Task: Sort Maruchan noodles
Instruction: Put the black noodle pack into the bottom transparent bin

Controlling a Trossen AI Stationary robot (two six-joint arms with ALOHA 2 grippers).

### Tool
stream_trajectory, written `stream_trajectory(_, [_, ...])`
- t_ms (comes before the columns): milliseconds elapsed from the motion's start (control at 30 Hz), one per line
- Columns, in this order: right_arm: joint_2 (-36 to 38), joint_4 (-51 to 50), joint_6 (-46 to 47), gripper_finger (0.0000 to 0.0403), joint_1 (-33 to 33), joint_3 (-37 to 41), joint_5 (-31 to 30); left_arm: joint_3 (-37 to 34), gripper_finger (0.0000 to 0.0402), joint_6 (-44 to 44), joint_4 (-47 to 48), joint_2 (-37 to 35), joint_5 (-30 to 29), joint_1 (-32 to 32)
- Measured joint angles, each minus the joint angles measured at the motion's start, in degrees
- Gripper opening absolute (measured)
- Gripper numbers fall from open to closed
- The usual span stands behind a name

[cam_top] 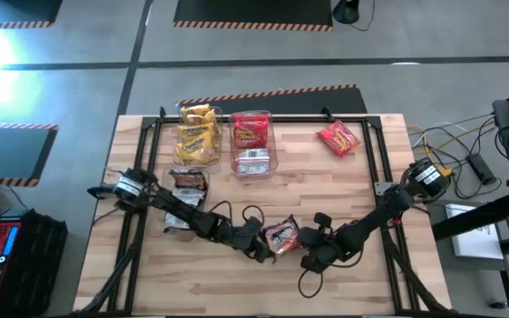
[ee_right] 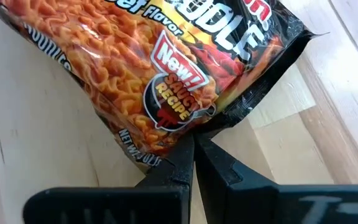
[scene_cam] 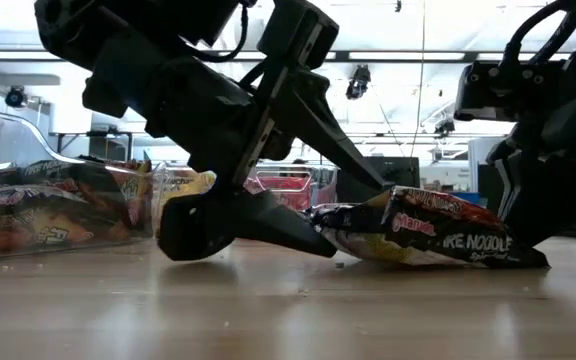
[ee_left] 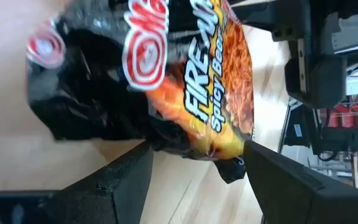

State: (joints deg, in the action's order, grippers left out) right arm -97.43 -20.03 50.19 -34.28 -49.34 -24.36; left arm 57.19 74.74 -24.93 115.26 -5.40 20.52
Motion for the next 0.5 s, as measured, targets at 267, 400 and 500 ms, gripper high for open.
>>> stream_trajectory(267, [0.0, 4.2, -1.4, 0.0009, 0.2, 1.2, 0.1, 0.0, 0.0233, 1.3, 0.5, 0.0, -9.5, 0.0])
stream_trajectory(400, [-0.1, 5.8, -3.1, 0.0009, 0.2, 1.2, 0.4, 0.0, 0.0233, 0.9, 0.5, 0.0, -12.0, -0.3])
stream_trajectory(500, [-0.1, 6.2, -3.6, 0.0009, 0.7, 1.2, 0.7, 0.0, 0.0233, -0.3, -0.2, 0.0, -12.7, -0.6])
